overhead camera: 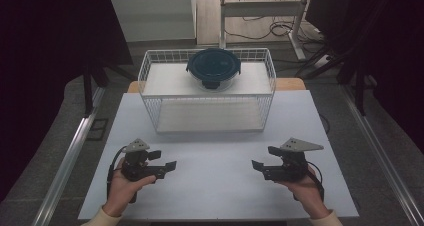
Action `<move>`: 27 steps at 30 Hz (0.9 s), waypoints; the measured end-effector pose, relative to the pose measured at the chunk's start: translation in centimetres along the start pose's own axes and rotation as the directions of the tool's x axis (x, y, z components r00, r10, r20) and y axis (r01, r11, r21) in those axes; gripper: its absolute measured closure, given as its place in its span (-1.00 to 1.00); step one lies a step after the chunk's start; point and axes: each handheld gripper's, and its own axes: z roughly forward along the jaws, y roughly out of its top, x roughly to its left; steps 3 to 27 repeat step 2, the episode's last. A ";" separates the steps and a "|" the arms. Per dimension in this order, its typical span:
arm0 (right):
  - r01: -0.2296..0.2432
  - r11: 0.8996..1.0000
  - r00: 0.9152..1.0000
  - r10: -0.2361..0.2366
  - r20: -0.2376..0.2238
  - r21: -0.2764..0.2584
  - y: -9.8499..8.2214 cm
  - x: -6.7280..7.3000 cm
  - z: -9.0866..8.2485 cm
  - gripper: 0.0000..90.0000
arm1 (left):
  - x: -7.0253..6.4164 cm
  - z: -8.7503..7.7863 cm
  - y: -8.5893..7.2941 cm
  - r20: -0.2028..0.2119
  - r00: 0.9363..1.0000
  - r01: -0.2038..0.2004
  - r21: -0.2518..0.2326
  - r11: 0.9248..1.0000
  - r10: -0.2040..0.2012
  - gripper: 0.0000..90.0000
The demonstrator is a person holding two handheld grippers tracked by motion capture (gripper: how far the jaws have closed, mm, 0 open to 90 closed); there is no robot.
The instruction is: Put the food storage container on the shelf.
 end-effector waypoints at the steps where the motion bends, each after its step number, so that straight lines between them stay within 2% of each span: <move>1: 0.005 1.000 1.000 -0.005 -0.001 -0.007 0.0 0.1 -0.1 -0.59 | 0.0 0.0 -0.1 0.001 1.000 -0.004 -0.002 1.000 0.004 -0.50; 27: 0.014 1.000 1.000 -0.014 0.005 -0.011 -0.1 0.1 -0.2 -0.59 | -0.1 0.1 -0.1 0.000 1.000 -0.006 -0.004 1.000 0.006 -0.50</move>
